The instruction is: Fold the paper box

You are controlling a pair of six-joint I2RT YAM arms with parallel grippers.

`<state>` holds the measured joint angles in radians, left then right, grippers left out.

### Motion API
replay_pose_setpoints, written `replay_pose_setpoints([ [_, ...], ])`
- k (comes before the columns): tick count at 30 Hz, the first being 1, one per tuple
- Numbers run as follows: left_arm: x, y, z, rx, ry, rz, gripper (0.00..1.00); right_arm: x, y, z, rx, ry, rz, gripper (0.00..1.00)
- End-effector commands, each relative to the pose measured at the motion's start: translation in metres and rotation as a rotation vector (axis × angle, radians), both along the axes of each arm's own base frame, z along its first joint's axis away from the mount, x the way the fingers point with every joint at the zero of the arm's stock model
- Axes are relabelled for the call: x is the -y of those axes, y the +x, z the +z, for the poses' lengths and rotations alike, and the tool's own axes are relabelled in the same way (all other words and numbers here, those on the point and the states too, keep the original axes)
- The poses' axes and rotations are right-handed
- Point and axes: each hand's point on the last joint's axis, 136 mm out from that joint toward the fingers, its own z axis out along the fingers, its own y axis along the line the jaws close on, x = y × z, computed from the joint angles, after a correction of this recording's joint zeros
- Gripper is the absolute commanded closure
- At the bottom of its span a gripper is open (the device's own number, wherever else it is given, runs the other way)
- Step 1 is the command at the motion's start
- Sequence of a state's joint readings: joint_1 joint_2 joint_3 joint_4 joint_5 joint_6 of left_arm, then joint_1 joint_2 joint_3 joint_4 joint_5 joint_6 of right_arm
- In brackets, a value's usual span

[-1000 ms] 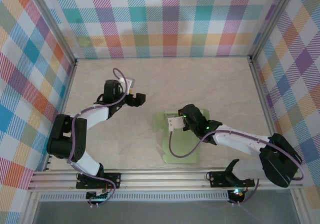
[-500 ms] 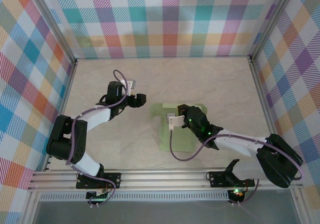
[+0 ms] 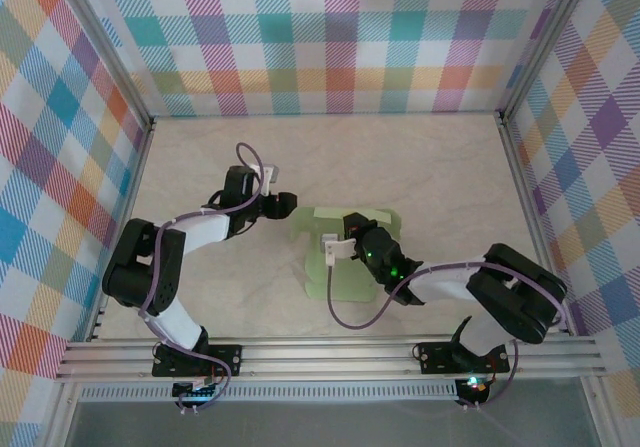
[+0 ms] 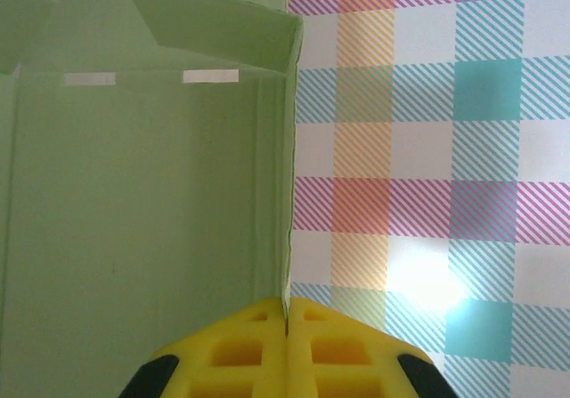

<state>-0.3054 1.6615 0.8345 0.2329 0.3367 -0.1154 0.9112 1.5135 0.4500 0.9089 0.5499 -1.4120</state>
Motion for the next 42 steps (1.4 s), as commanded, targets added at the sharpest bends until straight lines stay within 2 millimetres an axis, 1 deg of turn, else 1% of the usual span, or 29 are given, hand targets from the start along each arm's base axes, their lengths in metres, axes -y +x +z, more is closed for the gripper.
replay_pose_setpoints([
  [1, 0.010, -0.001, -0.001, 0.019, -0.020, -0.048, 0.32, -0.006, 0.003, 0.020, 0.078, 0.079, -0.010, 1.00],
  [4, 0.013, -0.005, -0.003, 0.016, -0.028, -0.078, 0.37, -0.006, 0.002, 0.018, 0.072, 0.081, -0.010, 1.00],
  [8, 0.010, -0.017, -0.007, -0.001, -0.030, -0.072, 0.43, -0.006, 0.002, 0.018, 0.073, 0.082, -0.011, 1.00],
  [13, 0.014, -0.041, -0.006, 0.014, -0.033, -0.112, 0.44, -0.006, 0.003, 0.015, 0.064, 0.076, -0.011, 1.00],
  [18, 0.021, -0.055, -0.005, 0.087, -0.034, -0.153, 0.46, -0.006, 0.003, 0.009, 0.055, 0.064, -0.011, 1.00],
  [24, 0.025, -0.058, -0.003, 0.142, -0.062, -0.159, 0.47, -0.006, 0.007, 0.001, 0.067, 0.039, -0.029, 1.00],
  [29, 0.028, -0.064, -0.006, 0.150, -0.049, -0.184, 0.48, -0.005, 0.010, 0.000, 0.075, 0.023, -0.049, 1.00],
  [35, 0.031, -0.069, -0.004, 0.183, -0.038, -0.224, 0.48, -0.013, 0.013, -0.007, 0.094, 0.024, -0.052, 1.00],
  [37, 0.032, -0.071, -0.004, 0.184, -0.033, -0.237, 0.49, -0.013, 0.012, -0.010, 0.096, 0.032, -0.056, 1.00],
  [40, 0.038, -0.073, -0.002, 0.195, -0.044, -0.277, 0.50, -0.013, 0.013, -0.010, 0.102, 0.043, -0.063, 1.00],
  [42, 0.043, -0.076, -0.002, 0.196, -0.047, -0.314, 0.52, -0.014, 0.013, -0.010, 0.104, 0.048, -0.062, 1.00],
])
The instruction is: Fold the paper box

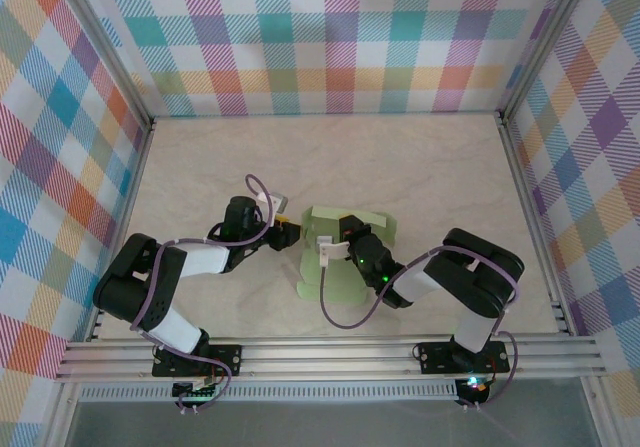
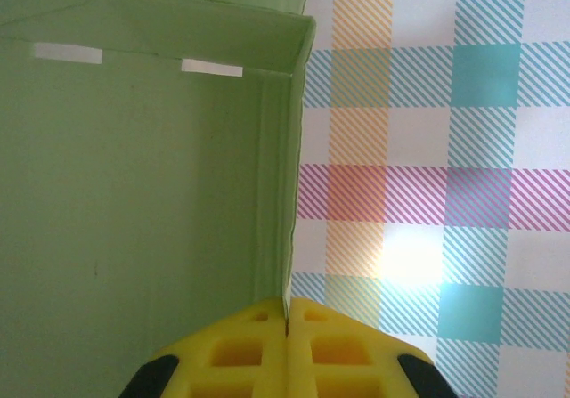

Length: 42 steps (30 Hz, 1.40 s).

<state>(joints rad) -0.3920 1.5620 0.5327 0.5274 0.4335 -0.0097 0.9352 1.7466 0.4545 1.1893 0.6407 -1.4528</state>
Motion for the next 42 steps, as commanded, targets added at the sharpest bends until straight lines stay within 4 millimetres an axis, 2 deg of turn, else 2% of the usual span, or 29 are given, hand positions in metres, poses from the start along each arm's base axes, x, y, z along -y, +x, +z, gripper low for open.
replay_pose_setpoints([
  [1, 0.016, -0.005, 0.015, 0.064, -0.019, -0.098, 0.53, -0.007, 0.003, 0.014, 0.043, 0.053, -0.003, 1.00],
  [6, 0.014, 0.011, 0.021, 0.060, -0.001, -0.063, 0.53, -0.010, 0.003, 0.014, 0.027, 0.058, 0.002, 1.00],
  [9, 0.013, 0.021, 0.025, 0.033, -0.011, -0.034, 0.52, -0.010, -0.001, 0.006, -0.044, 0.044, 0.017, 1.00],
  [13, 0.018, 0.026, 0.029, 0.030, -0.026, -0.048, 0.54, -0.006, -0.004, 0.009, -0.088, 0.048, 0.015, 1.00],
  [18, 0.026, 0.015, 0.023, 0.006, -0.053, -0.111, 0.58, 0.001, -0.003, 0.011, -0.111, 0.050, -0.002, 1.00],
  [23, 0.028, -0.001, 0.015, -0.021, -0.059, -0.137, 0.58, 0.003, 0.001, 0.010, -0.134, 0.066, -0.018, 1.00],
  [26, 0.012, 0.006, 0.014, -0.037, -0.060, 0.007, 0.51, 0.003, 0.003, 0.010, -0.138, 0.070, -0.023, 1.00],
  [29, -0.018, 0.014, 0.018, -0.061, -0.060, 0.233, 0.41, 0.005, 0.006, 0.011, -0.136, 0.077, -0.032, 1.00],
  [33, -0.035, -0.013, 0.023, -0.085, -0.090, 0.318, 0.34, 0.006, 0.007, 0.011, -0.142, 0.084, -0.039, 1.00],
  [36, -0.040, -0.039, 0.018, -0.187, -0.098, 0.331, 0.25, 0.005, 0.009, 0.012, -0.142, 0.091, -0.042, 1.00],
  [40, -0.029, -0.070, 0.009, -0.361, -0.173, 0.296, 0.33, 0.006, 0.011, 0.013, -0.149, 0.114, -0.046, 1.00],
  [42, -0.029, -0.078, 0.002, -0.382, -0.151, 0.307, 0.41, 0.005, 0.012, 0.016, -0.138, 0.129, -0.049, 1.00],
])
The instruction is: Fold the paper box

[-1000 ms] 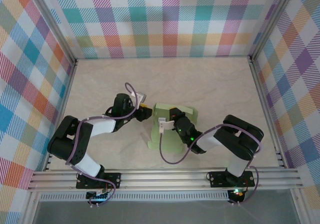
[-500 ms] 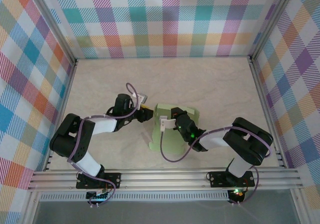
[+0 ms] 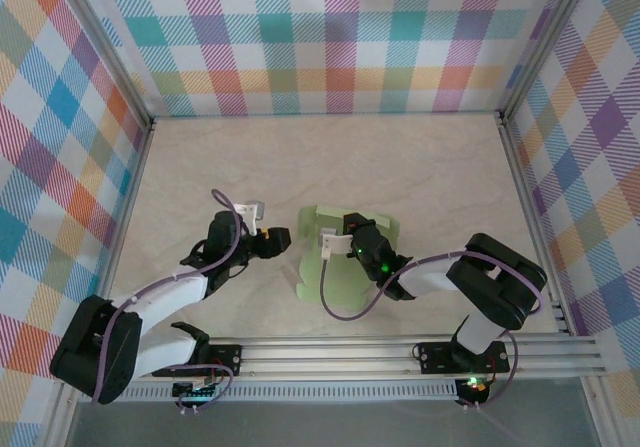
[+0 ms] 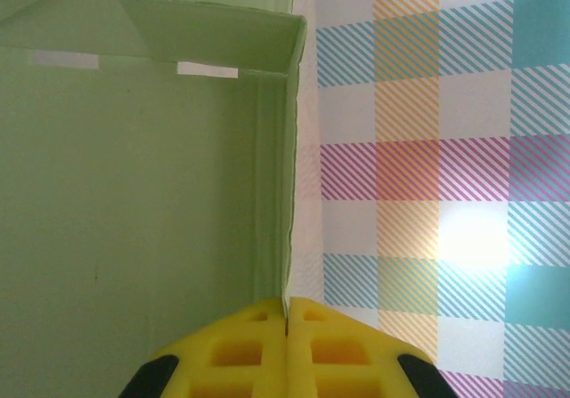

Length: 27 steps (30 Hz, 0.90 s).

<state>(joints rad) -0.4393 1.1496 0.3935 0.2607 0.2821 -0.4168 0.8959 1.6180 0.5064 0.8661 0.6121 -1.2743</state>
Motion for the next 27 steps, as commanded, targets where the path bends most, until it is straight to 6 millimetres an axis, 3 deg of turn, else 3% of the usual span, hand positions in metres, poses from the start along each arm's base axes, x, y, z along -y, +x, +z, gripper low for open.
replay_pose_setpoints([
  [1, 0.002, -0.031, -0.029, -0.169, 0.001, 0.004, 0.45, -0.007, 0.007, 0.018, 0.022, 0.076, -0.005, 1.00],
  [6, 0.022, -0.043, -0.040, -0.226, 0.022, -0.061, 0.44, -0.009, 0.008, 0.025, 0.032, 0.100, -0.005, 1.00],
  [11, 0.027, -0.044, -0.054, -0.259, 0.055, -0.055, 0.46, -0.009, 0.008, 0.030, 0.035, 0.124, -0.005, 1.00],
  [16, 0.016, -0.043, -0.074, -0.301, 0.137, -0.008, 0.58, -0.007, 0.005, 0.038, 0.045, 0.149, 0.005, 1.00],
  [23, 0.012, -0.040, -0.089, -0.334, 0.172, 0.019, 0.59, -0.006, -0.004, 0.049, 0.029, 0.188, 0.035, 1.00],
  [27, 0.009, -0.043, -0.099, -0.362, 0.183, 0.037, 0.65, -0.007, -0.008, 0.048, 0.013, 0.198, 0.050, 1.00],
])
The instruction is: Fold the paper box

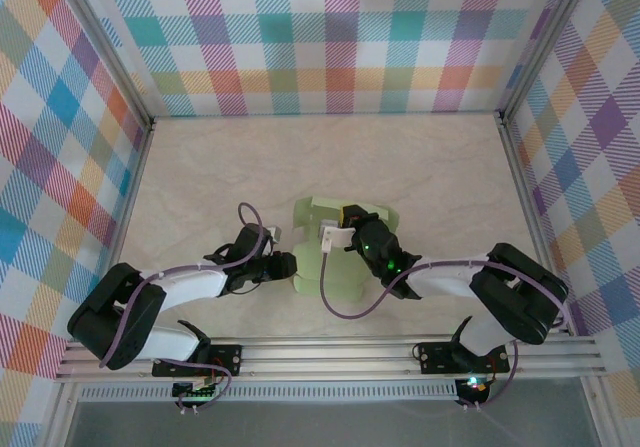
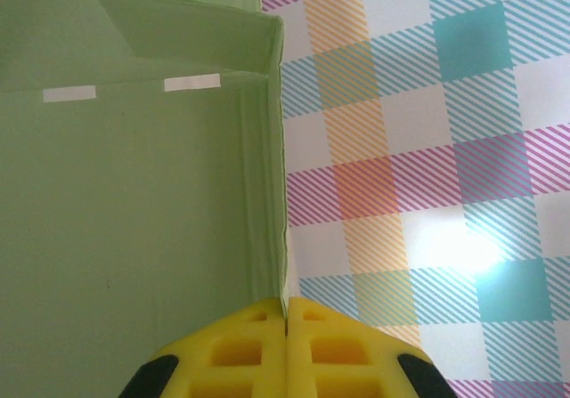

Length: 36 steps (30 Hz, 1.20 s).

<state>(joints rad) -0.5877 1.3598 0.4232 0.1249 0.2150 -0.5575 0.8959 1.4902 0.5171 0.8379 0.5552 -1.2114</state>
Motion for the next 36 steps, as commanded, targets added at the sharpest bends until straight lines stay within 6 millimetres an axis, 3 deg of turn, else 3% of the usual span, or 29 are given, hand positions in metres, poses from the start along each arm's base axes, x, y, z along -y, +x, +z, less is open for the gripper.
replay_pose_setpoints([
  [1, -0.008, 0.000, -0.022, -0.032, 0.064, 0.038, 0.66, 0.001, -0.003, 0.002, -0.018, 0.049, 0.018, 1.00],
  [5, -0.016, 0.001, -0.031, -0.061, 0.075, 0.089, 0.72, 0.000, -0.006, 0.002, -0.031, 0.064, 0.030, 1.00],
  [14, -0.019, 0.008, -0.031, -0.062, 0.078, 0.099, 0.67, 0.000, -0.011, -0.002, -0.057, 0.050, 0.050, 1.00],
  [23, -0.030, 0.009, 0.001, 0.038, 0.137, 0.060, 0.47, 0.000, -0.007, -0.014, -0.060, 0.015, 0.037, 1.00],
  [32, -0.035, 0.014, 0.041, 0.148, 0.104, 0.052, 0.37, 0.001, -0.005, -0.024, -0.075, -0.007, 0.024, 1.00],
  [36, -0.052, 0.032, 0.059, 0.228, 0.072, 0.101, 0.33, 0.001, -0.004, -0.023, -0.074, 0.000, 0.023, 1.00],
])
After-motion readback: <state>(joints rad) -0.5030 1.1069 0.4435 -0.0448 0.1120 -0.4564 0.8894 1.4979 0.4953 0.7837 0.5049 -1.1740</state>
